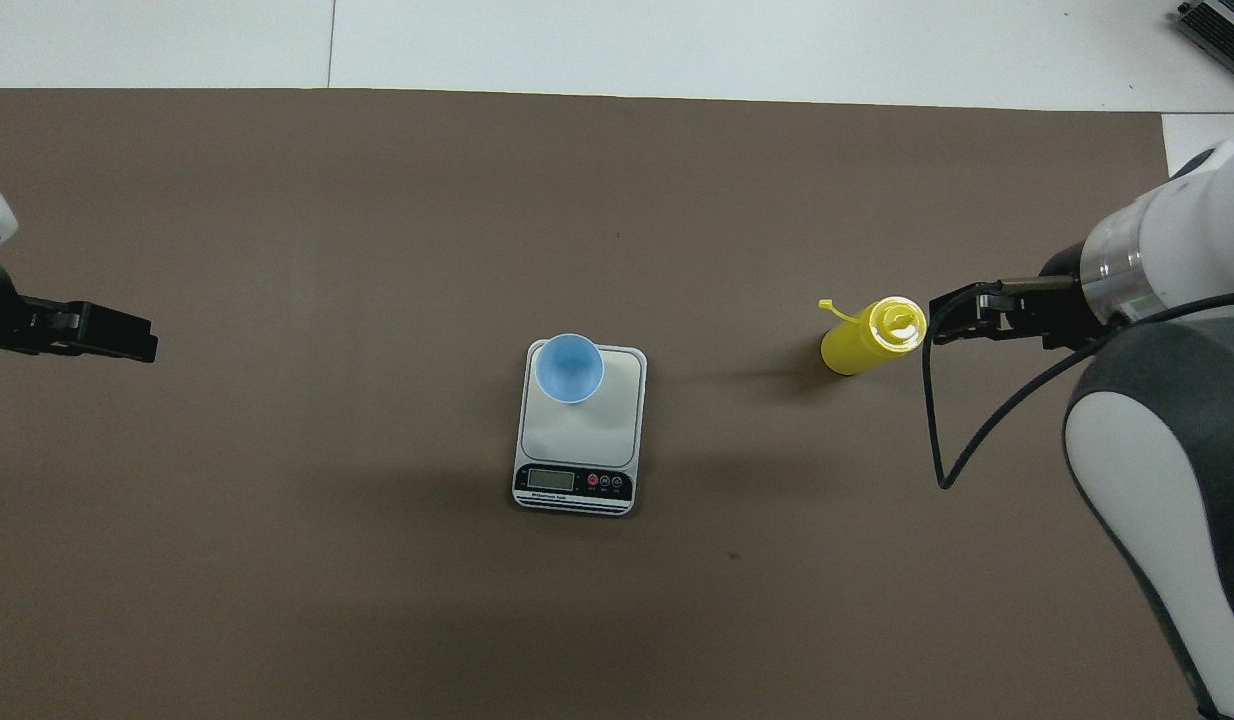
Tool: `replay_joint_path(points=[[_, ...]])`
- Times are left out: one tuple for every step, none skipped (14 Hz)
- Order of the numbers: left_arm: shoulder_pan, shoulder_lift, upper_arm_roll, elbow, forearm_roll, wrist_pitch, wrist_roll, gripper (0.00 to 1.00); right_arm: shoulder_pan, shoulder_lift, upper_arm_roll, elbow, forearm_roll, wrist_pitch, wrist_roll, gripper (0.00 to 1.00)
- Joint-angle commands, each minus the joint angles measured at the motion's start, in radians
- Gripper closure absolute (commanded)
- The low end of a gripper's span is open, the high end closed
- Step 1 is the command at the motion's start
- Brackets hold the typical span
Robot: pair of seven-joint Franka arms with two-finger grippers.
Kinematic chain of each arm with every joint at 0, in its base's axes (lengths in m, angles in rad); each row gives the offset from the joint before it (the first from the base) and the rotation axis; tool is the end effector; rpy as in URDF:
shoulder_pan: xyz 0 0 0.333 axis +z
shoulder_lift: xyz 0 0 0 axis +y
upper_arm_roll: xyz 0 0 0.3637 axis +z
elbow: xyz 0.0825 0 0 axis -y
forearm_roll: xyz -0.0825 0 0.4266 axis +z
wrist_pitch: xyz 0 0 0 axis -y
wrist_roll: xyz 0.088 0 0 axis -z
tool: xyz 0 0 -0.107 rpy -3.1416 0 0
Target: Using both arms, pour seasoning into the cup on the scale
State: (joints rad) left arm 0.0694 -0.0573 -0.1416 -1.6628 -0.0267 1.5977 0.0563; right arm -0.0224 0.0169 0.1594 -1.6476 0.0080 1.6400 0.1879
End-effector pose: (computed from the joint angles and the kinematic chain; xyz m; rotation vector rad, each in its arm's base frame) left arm 0.5762 -0.0470 0.6605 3.1167 -0.1988 -0.0133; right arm 0.6007 0.0828 0.6285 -3.1337 0.0808 0.0403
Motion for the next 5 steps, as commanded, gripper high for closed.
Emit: replay_joint_path(points=[[-0.003,-0.021,0.008,-0.025,-0.007,0.013,0.008,0.00,-0.008,-0.022,0.005,-0.018,0.009,-0.011,0.022,0.00],[-0.003,-0.021,0.008,-0.025,-0.007,0.013,0.010,0.00,-0.008,-0.022,0.005,-0.020,0.009,-0.012,0.024,0.00],[-0.003,-0.021,0.008,-0.025,-0.007,0.013,0.010,0.00,-0.008,-0.022,0.005,-0.020,0.009,-0.012,0.025,0.00],[-0.003,-0.021,0.008,-0.025,-0.007,0.013,0.008,0.00,-0.008,-0.022,0.005,-0.018,0.009,-0.011,0.024,0.00],[-0.003,-0.021,0.008,-0.025,-0.007,0.013,0.008,0.00,-0.008,-0.022,0.005,-0.020,0.009,-0.011,0.024,0.00]])
